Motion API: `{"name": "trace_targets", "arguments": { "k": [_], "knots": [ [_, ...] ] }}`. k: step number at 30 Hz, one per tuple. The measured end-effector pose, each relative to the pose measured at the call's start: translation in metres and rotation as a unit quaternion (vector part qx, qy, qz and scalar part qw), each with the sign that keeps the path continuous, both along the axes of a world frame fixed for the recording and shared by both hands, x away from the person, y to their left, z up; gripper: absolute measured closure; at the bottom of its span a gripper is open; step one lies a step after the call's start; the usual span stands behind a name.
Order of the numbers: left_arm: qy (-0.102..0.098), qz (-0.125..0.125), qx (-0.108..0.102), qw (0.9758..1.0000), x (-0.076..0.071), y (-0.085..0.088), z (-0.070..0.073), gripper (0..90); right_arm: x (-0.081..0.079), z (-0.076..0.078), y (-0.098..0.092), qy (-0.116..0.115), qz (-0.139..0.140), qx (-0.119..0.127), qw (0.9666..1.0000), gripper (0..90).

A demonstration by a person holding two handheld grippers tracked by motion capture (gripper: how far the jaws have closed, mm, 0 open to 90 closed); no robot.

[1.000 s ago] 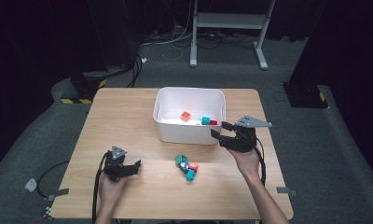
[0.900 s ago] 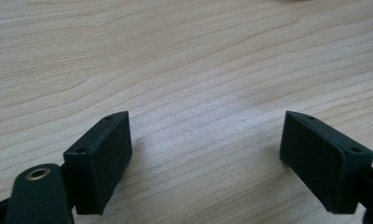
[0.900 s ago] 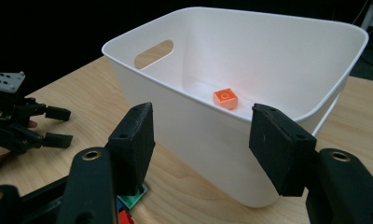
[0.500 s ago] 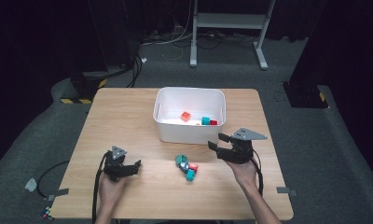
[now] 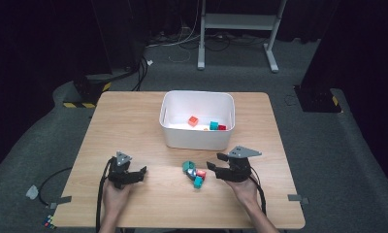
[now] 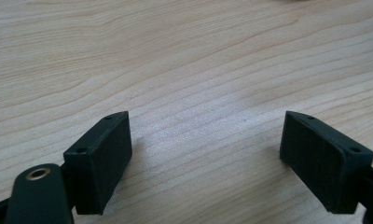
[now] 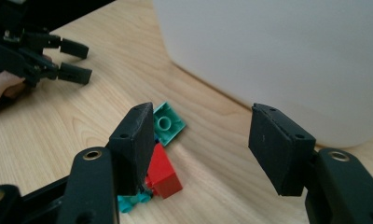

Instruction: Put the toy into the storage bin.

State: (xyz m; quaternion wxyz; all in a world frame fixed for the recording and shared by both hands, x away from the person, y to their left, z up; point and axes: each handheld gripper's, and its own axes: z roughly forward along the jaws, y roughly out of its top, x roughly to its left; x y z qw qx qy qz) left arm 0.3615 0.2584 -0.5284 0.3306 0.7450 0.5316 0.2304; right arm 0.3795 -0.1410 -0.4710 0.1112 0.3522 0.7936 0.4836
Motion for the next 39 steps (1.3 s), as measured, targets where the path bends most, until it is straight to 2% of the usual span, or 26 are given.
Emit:
{"name": "trace_targets", "arguments": {
  "k": [8, 21, 26, 29, 39],
  "knots": [
    [0.0, 0.0, 0.0, 1.0, 0.0, 0.0, 0.0, 16.9, -0.002, -0.021, 0.014, 0.021, 0.015, -0.014, 0.9996, 40.7],
    [0.0, 0.0, 0.0, 1.0, 0.0, 0.0, 0.0, 16.9, -0.001, -0.036, 0.025, 0.043, 0.022, -0.032, 0.9983, 41.6],
    [0.0, 0.0, 0.0, 1.0, 0.0, 0.0, 0.0, 16.9, -0.001, -0.04, 0.027, 0.044, 0.022, -0.037, 0.9981, 42.8],
    [0.0, 0.0, 0.0, 1.0, 0.0, 0.0, 0.0, 16.9, 0.0, -0.042, 0.028, 0.044, 0.02, -0.049, 0.9976, 44.4],
    [0.0, 0.0, 0.0, 1.0, 0.0, 0.0, 0.0, 16.9, -0.001, -0.046, 0.03, 0.033, 0.011, -0.081, 0.9961, 57.4]
  ]
}}
